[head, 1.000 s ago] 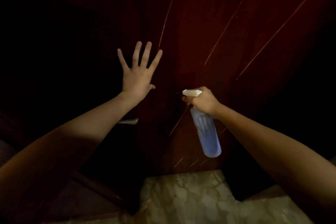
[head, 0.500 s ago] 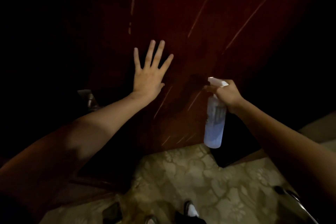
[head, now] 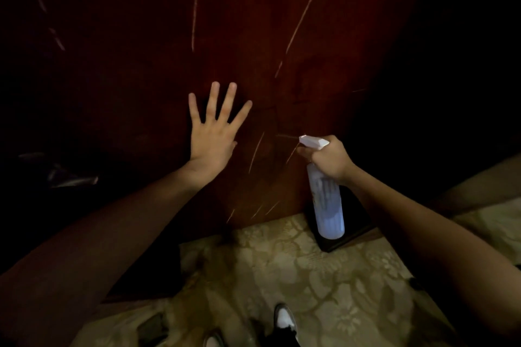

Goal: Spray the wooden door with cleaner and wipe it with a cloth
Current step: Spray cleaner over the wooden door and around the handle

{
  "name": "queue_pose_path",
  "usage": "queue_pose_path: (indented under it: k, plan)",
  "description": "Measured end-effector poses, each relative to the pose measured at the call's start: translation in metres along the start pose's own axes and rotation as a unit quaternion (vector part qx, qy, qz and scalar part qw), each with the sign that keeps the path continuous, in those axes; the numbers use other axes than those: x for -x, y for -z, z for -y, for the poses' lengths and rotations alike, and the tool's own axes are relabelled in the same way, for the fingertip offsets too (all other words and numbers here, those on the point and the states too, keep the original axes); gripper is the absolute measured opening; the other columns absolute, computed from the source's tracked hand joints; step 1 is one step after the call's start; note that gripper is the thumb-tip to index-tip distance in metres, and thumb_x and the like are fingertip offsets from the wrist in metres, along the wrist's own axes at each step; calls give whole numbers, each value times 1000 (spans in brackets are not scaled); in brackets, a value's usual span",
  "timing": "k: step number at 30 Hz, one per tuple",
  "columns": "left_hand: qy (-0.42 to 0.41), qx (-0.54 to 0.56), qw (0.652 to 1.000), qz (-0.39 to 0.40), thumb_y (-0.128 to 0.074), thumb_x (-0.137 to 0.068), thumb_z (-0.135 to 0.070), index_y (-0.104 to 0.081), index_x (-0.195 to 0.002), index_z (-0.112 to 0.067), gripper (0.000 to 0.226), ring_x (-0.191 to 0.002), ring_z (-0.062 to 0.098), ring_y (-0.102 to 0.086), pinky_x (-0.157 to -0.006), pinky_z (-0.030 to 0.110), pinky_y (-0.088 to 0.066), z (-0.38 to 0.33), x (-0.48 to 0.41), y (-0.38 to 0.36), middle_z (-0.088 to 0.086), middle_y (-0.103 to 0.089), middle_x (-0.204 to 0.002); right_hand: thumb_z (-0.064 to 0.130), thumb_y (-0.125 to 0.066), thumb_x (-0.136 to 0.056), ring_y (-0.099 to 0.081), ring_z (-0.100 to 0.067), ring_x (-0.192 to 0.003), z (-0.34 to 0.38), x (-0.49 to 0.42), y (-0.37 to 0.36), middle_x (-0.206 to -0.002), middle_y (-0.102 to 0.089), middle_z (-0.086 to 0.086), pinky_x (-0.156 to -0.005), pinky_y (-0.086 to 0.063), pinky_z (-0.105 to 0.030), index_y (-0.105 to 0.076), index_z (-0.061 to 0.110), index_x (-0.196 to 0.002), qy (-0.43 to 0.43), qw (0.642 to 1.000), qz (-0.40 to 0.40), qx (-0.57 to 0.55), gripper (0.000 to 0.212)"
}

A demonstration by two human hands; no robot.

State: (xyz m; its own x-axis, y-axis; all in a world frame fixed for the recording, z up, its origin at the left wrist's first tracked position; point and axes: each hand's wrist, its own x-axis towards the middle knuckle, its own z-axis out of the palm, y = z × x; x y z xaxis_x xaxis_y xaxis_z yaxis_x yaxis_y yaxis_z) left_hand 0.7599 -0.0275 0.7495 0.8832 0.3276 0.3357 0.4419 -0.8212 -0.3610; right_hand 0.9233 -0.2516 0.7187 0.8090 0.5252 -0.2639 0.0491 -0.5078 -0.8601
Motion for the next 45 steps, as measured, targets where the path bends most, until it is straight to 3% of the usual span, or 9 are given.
queue_pose_path:
  k: [2, 7, 13, 16, 21, 25, 33, 39, 45]
  plan:
    - [0, 1, 1000, -1, -84, -79, -44, -5, -166, -33, 118, -157, 44, 12, -119, 76, -2, -2, 1, -3, 14, 14, -172, 33, -84, -82, -74, -23, -90, -7, -5, 1, -88, -74, 0, -84, -61, -45, -67, 24, -84, -6, 1000, 2, -9, 19]
    - [13, 18, 1000, 7, -80, -83, -44, -6, -166, -32, 112, -159, 42, 10, -119, 75, 0, -8, 16, -14, 14, 15, -172, 27, -84, -84, -66, -16, -104, -26, -4, -2, -114, -65, 1, -92, -58, -37, -56, 11, -135, -66, 996, 55, -19, 60]
    - [169, 178, 969, 30, -84, -82, -38, -17, -163, -30, 106, -159, 40, 2, -123, 72, -14, -12, 78, -58, 16, 5, -170, 40, -82, -81, -74, -14, -84, -65, 6, -60, -87, -76, 4, -83, -62, -46, -76, 20, -94, -30, 990, 115, 82, 25]
    - [313, 328, 889, 60, -83, -83, -40, -12, -162, -32, 106, -156, 38, 1, -121, 68, -25, -14, 113, -81, 11, 4, -169, 35, -80, -85, -74, -12, -81, -81, 12, -100, -86, -76, 4, -74, -60, -37, -77, 23, -96, -36, 991, 118, 58, 17]
    - [609, 442, 656, 61, -89, -69, -55, -7, -164, -19, 130, -154, 40, -15, -118, 65, -33, -22, 128, -132, 14, -10, -168, 30, -80, -88, -74, -25, -86, -121, 9, -170, -90, -77, -8, -71, -57, -37, -76, 16, -93, -80, 991, 108, 2, 15]
    - [649, 493, 578, 25, -88, -64, -61, 3, -164, -30, 139, -158, 38, -11, -116, 65, -34, -23, 133, -183, 8, -1, -171, 32, -77, -91, -73, -19, -85, -156, -5, -218, -91, -75, -2, -72, -58, -35, -75, 22, -99, -76, 990, 118, 2, 14]
    - [570, 478, 668, -22, -87, -50, -73, 12, -163, -34, 155, -160, 33, 4, -124, 67, -18, -15, 177, -272, 5, 13, -172, 43, -71, -91, -69, -17, -69, -214, -39, -292, -69, -68, 7, -63, -51, -35, -71, 27, -86, 11, 986, 127, 107, 16]
    - [572, 455, 682, -16, -91, -55, -70, 13, -162, -35, 153, -160, 36, 2, -120, 71, -21, -28, 185, -302, 7, 11, -172, 61, -59, -85, -69, -19, -73, -250, -51, -315, -78, -71, 5, -67, -57, -37, -72, 27, -93, 13, 958, 149, 246, 37]
    - [596, 442, 671, 4, -85, -47, -80, 11, -163, -32, 158, -158, 40, -9, -117, 73, -29, -57, 174, -312, 11, 4, -173, 28, -73, -87, -72, -21, -80, -282, -54, -270, -81, -73, 2, -73, -60, -41, -73, 22, -89, -71, 981, 83, 161, 7]
